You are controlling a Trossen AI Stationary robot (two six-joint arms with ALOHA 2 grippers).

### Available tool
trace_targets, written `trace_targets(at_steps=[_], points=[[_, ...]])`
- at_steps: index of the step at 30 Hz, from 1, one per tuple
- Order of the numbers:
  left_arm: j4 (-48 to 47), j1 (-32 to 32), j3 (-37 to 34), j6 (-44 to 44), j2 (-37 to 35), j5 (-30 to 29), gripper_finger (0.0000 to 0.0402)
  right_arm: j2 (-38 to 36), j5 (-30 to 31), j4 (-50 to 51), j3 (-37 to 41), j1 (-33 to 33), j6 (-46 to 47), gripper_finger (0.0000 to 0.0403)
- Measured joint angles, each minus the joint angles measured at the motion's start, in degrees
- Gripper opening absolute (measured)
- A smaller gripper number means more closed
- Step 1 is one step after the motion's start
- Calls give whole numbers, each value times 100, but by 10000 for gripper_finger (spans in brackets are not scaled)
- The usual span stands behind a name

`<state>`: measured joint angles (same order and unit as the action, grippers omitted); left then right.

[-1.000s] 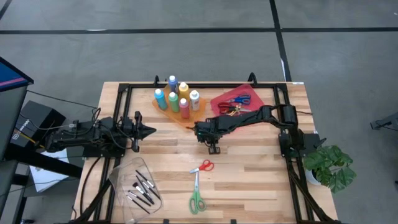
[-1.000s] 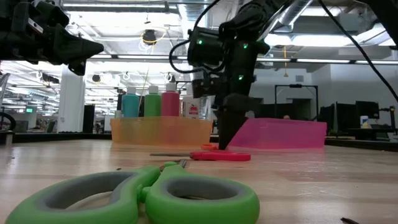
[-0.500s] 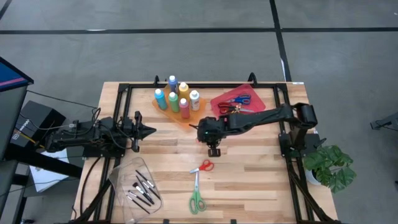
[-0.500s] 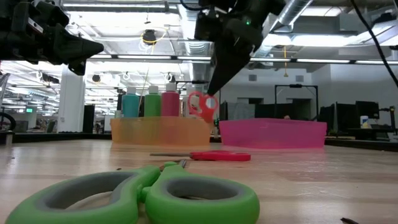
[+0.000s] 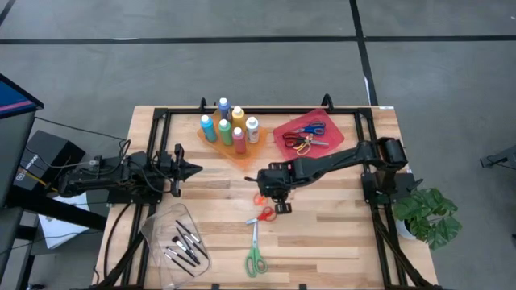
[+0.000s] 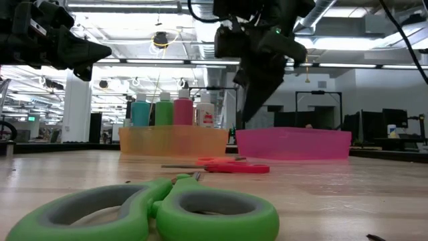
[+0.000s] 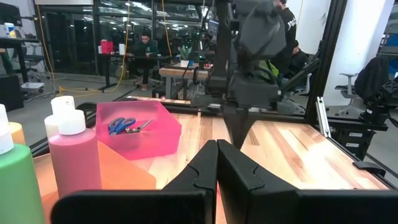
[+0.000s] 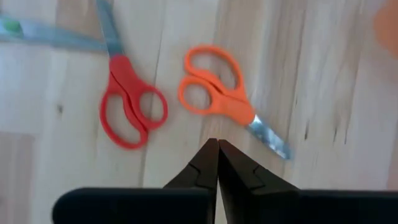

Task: Pick & Place Paint Supplies
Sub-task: Put the orange scissors into the pink bin

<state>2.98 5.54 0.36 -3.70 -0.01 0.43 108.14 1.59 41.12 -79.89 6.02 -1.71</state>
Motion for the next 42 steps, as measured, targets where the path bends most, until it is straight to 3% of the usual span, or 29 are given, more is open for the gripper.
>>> trace_targets(at_steps=[7, 13, 19, 25, 32, 35, 40, 42], points=[[3, 0, 0, 0, 0, 0, 1, 244, 35, -411, 36, 19, -473, 72], [-21, 1, 0, 0, 0, 0, 1, 824, 10, -1615, -85, -166, -1127, 146], [77, 0, 0, 0, 26, 0, 1, 1308, -26, -1441, -489, -323, -1844, 171], [147, 0, -1, 0, 0, 0, 1, 1593, -430, -873, -788, -368, -2121, 165], [141, 2, -1, 1, 0, 0, 1, 1591, -447, -783, -798, -358, -2203, 151], [140, 0, -1, 1, 0, 0, 1, 1599, -347, -627, -803, -358, -2195, 118], [140, 0, 0, 0, 0, 0, 1, 1735, -361, -426, -831, -347, -2151, 18], [140, 1, -1, 1, 0, 0, 1, 1807, -366, -404, -834, -347, -2074, 11]])
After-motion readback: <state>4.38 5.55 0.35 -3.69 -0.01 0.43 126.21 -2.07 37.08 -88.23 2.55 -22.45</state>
